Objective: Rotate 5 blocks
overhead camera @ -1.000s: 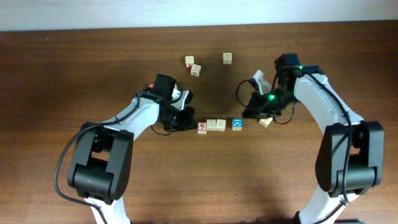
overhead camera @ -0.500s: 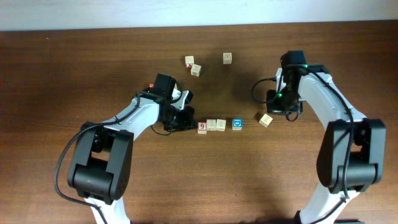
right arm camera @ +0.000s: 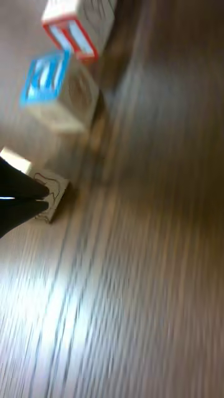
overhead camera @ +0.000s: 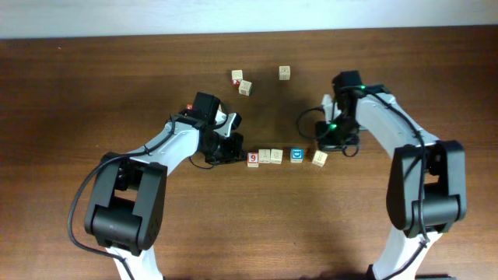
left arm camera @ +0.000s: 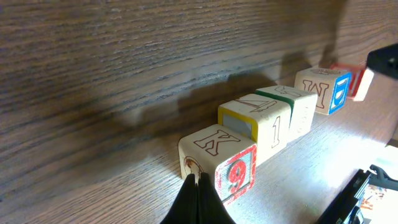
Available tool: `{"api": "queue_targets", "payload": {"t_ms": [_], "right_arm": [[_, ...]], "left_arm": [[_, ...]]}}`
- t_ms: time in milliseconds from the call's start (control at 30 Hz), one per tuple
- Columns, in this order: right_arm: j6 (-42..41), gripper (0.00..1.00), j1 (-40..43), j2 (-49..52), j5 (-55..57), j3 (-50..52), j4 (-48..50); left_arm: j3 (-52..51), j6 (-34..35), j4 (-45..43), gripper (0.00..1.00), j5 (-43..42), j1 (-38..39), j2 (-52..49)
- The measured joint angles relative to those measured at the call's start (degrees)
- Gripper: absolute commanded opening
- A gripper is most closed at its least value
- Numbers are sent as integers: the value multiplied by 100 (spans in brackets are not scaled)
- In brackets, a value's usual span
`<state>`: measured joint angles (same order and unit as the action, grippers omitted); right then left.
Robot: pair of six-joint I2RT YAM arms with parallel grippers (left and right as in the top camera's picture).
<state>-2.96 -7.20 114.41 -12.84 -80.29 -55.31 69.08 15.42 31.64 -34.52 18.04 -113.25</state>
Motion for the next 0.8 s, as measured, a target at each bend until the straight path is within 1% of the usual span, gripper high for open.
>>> {"api": "queue_targets", "payload": {"t_ms": [100, 233, 367, 400, 500, 667, 800], "right_arm": [[-133, 4, -345, 0, -107, 2, 2], [-157, 4, -328, 0, -151, 0, -37], [-177, 4, -59, -28, -164, -391, -691], [-243, 4, -17, -92, -166, -442, -951], [-372, 4, -17, -144, -166, -422, -1290], [-461, 4, -28, -151, -162, 79, -1145], [-463, 4, -28, -160, -140, 411, -632]], "left_arm": [[0, 0, 0, 0, 0, 0, 0], [0, 0, 0, 0, 0, 0, 0], [0, 0, 0, 0, -2, 0, 0], [0, 0, 0, 0, 0, 0, 0], [0, 0, 0, 0, 0, 0, 0], [0, 0, 0, 0, -2, 0, 0], [0, 0, 2, 0, -2, 0, 0]]}}
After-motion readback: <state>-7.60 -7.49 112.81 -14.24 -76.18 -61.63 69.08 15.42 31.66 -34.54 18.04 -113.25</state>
